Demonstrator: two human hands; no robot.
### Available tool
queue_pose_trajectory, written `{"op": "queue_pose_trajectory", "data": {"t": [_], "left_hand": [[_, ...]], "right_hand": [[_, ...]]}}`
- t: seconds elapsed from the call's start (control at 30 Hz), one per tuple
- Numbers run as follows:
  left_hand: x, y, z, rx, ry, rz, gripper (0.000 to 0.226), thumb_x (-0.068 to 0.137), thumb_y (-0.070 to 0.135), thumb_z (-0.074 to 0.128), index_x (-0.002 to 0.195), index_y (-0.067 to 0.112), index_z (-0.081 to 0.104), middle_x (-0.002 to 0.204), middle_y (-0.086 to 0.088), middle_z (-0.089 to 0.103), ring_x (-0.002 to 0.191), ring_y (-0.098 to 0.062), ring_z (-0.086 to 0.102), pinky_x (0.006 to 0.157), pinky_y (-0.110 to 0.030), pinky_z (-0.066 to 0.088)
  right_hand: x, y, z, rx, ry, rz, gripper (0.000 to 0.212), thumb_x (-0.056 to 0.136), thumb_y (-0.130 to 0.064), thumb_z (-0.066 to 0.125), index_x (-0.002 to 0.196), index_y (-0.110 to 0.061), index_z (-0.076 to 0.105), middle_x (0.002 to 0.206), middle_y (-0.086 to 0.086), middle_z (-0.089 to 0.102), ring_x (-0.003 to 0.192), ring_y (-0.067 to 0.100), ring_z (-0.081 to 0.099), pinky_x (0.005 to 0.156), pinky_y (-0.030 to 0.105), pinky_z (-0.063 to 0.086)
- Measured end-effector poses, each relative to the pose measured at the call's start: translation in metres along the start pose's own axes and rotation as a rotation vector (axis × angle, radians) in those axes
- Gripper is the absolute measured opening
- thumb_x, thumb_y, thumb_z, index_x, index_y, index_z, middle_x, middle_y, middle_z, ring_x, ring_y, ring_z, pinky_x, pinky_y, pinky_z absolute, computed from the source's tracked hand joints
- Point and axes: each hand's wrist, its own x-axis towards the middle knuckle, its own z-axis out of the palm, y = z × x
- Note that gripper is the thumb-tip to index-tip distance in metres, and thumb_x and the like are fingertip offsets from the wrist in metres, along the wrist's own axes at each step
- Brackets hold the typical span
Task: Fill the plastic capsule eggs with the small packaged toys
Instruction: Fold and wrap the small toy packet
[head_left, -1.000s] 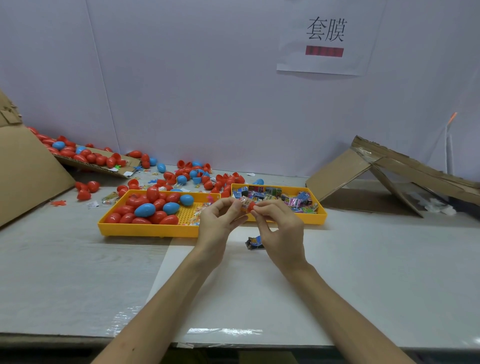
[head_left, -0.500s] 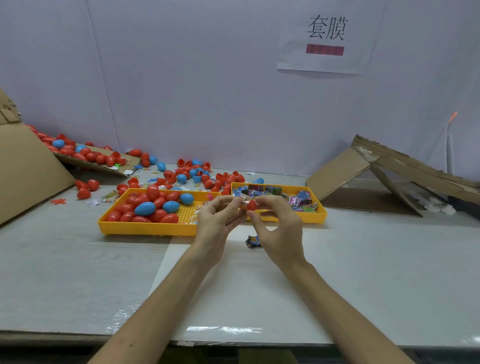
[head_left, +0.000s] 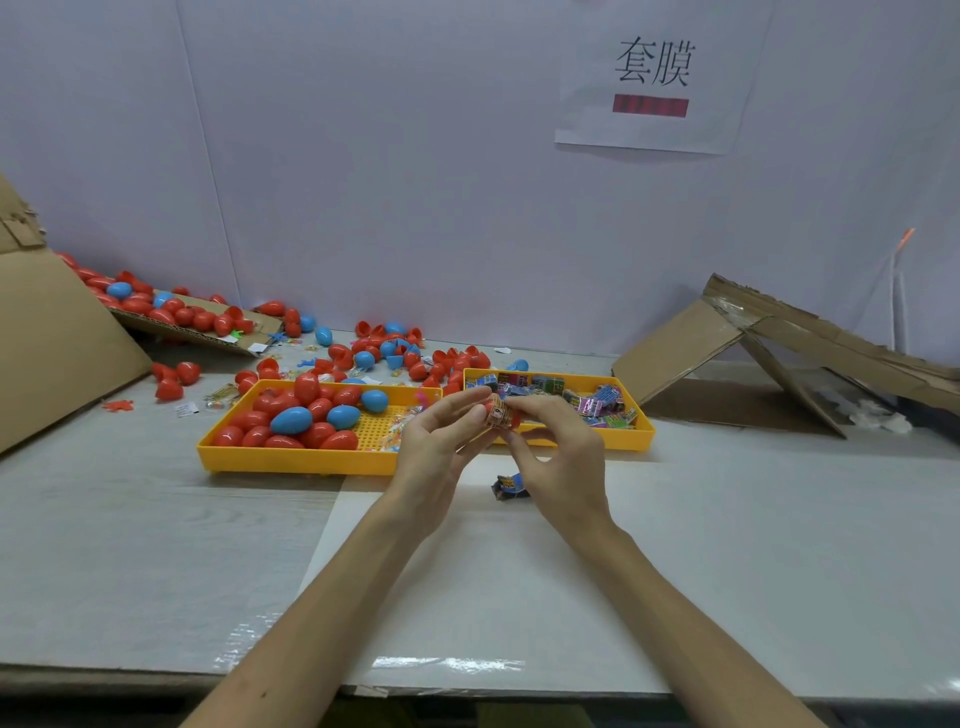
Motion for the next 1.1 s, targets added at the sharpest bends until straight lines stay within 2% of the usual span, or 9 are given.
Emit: {"op": "queue_pose_trajectory", "data": {"t": [0.13,0.23,0.37,0.5,0.6,0.67,0.8,0.97,1.1], "left_hand": [[0.001,0.000,-0.001,0.000,0.009,0.009,0.026,0.090,0.005,0.068,0.114,0.012,0.071,0.110,-0.007,0.076,0.109,-0.023,0.071,0.082,-0.026,0.059],[0.001,0.000,-0.001,0.009,0.011,0.027,0.030,0.084,0.005,0.072,0.113,0.012,0.070,0.107,-0.006,0.077,0.107,-0.023,0.072,0.083,-0.027,0.059],[-0.001,0.001,0.000,0.069,-0.008,0.072,0.039,0.074,0.009,0.077,0.112,0.013,0.070,0.108,-0.006,0.077,0.105,-0.021,0.073,0.081,-0.025,0.058],[0.000,-0.002,0.001,0.138,-0.012,0.089,0.034,0.080,0.001,0.076,0.111,0.015,0.069,0.108,-0.004,0.077,0.105,-0.019,0.072,0.080,-0.024,0.058],[0.000,-0.003,0.001,0.155,-0.035,0.086,0.035,0.081,-0.003,0.074,0.111,0.013,0.068,0.110,-0.005,0.076,0.106,-0.018,0.072,0.082,-0.026,0.057],[0.000,-0.004,0.000,0.151,-0.044,0.087,0.034,0.083,-0.007,0.071,0.110,0.012,0.068,0.110,-0.005,0.076,0.106,-0.019,0.072,0.081,-0.025,0.057],[0.000,-0.004,0.001,0.150,-0.053,0.087,0.033,0.085,-0.010,0.068,0.109,0.013,0.068,0.110,-0.006,0.076,0.107,-0.019,0.072,0.080,-0.024,0.057],[-0.001,-0.005,0.001,0.173,-0.061,0.087,0.032,0.088,-0.011,0.066,0.110,0.012,0.068,0.112,-0.006,0.076,0.109,-0.018,0.071,0.080,-0.024,0.057],[-0.001,-0.005,0.000,0.190,-0.071,0.083,0.030,0.089,-0.011,0.064,0.110,0.011,0.069,0.113,-0.006,0.075,0.110,-0.019,0.070,0.082,-0.024,0.056]], "right_hand": [[-0.001,0.000,0.001,0.022,-0.009,0.058,0.045,0.082,0.000,0.078,0.123,-0.013,0.066,0.117,-0.002,0.068,0.105,0.008,0.066,0.083,0.027,0.059],[0.000,-0.001,0.000,0.089,-0.016,0.152,0.042,0.084,-0.014,0.079,0.124,-0.014,0.066,0.115,-0.004,0.070,0.099,0.009,0.069,0.082,0.027,0.059],[0.003,-0.005,-0.001,0.342,-0.061,0.430,0.031,0.088,-0.038,0.075,0.114,-0.020,0.072,0.102,-0.009,0.074,0.094,0.013,0.073,0.076,0.030,0.061],[0.009,0.000,-0.007,0.754,-0.078,0.764,0.032,0.082,-0.035,0.072,0.105,-0.013,0.076,0.105,0.009,0.076,0.101,0.026,0.073,0.078,0.032,0.060],[0.010,0.003,-0.010,0.872,-0.089,0.905,0.021,0.078,-0.033,0.073,0.093,-0.020,0.081,0.102,0.007,0.077,0.098,0.021,0.074,0.075,0.026,0.058],[0.011,0.005,-0.010,0.870,-0.075,0.927,0.016,0.074,-0.029,0.076,0.088,-0.023,0.082,0.101,0.005,0.077,0.096,0.019,0.074,0.075,0.025,0.057],[0.012,0.006,-0.011,0.886,-0.043,0.923,0.014,0.072,-0.023,0.076,0.084,-0.018,0.082,0.098,0.007,0.076,0.093,0.019,0.074,0.073,0.024,0.058],[0.011,0.008,-0.011,0.881,-0.021,0.902,0.016,0.072,-0.018,0.076,0.086,-0.011,0.079,0.101,0.014,0.075,0.094,0.024,0.073,0.073,0.026,0.059],[0.011,0.007,-0.011,0.891,-0.018,0.864,0.014,0.073,-0.015,0.075,0.085,-0.008,0.078,0.095,0.013,0.076,0.090,0.024,0.074,0.073,0.027,0.059]]}}
